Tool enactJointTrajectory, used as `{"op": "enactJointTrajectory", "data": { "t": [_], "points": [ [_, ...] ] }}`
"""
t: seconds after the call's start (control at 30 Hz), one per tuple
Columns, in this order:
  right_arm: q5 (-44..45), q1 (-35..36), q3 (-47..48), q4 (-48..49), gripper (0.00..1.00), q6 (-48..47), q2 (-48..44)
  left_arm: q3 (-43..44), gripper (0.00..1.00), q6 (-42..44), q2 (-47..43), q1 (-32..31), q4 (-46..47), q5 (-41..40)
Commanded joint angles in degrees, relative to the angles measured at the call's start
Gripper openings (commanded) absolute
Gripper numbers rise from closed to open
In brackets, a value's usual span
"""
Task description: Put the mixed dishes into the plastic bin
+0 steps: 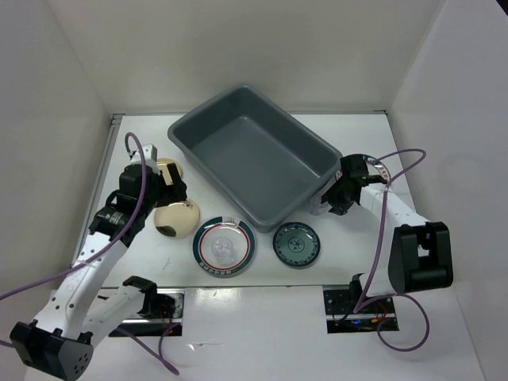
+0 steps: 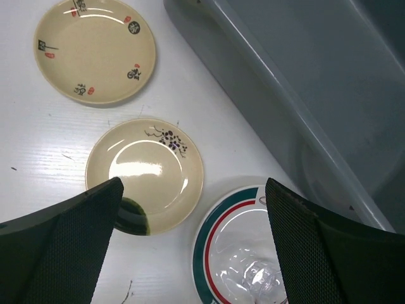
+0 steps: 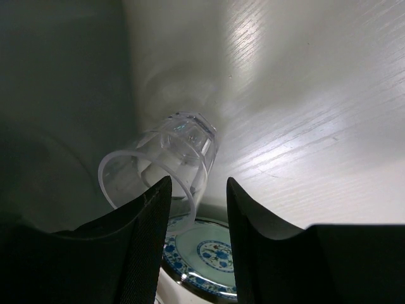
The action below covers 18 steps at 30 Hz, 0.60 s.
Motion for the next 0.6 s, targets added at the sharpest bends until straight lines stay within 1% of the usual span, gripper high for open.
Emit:
{"op": "enactJointTrajectory", "data": {
  "t": [0.0,0.03,0.13,0.17,0.2,0.23,0.27,0.37,0.47,0.57],
  "points": [
    [1.0,0.4,0.8,1.5,0.46,-1.2,-0.7,2.0,1.00,1.6,-1.5,-0.3,1.0,1.1],
    [1.0,0.4,1.4,1.5,0.46,-1.2,-1.6,1.4,1.00,2.2,-2.7,-0.3,1.0,-0.3],
    [1.7,0.4,1.4,1.0,0.46,-1.8,-2.7,1.4,1.00,2.2,-2.7,-0.3,1.0,-0.9],
    [1.7,0.4,1.9,1.0,0.37,-1.8,-2.7,0.8,1.00,1.6,-2.7,-0.3,1.0,-0.3],
    [1.7,0.4,1.9,1.0,0.32,-2.4,-1.8,0.8,1.00,1.6,-2.1,-0.3,1.0,-0.3],
    [1.7,0.4,1.9,1.0,0.19,-2.4,-1.3,0.8,1.00,1.0,-2.1,-0.3,1.0,0.6],
    [1.7,0.4,1.3,1.5,0.12,-2.4,-0.8,0.8,1.00,0.9,-2.1,-0.3,1.0,1.2],
    [1.7,0.4,0.8,1.5,0.00,-2.4,-0.8,0.3,1.00,0.4,-3.2,-0.3,1.0,1.2],
    [1.7,0.4,1.3,-0.1,0.00,-2.9,-1.8,0.3,1.00,0.4,-3.7,-0.3,1.0,1.2],
    [3.1,0.4,2.5,-4.7,0.00,-2.2,-5.0,0.3,1.00,0.4,-3.7,-0.3,1.0,0.7]
  ]
}}
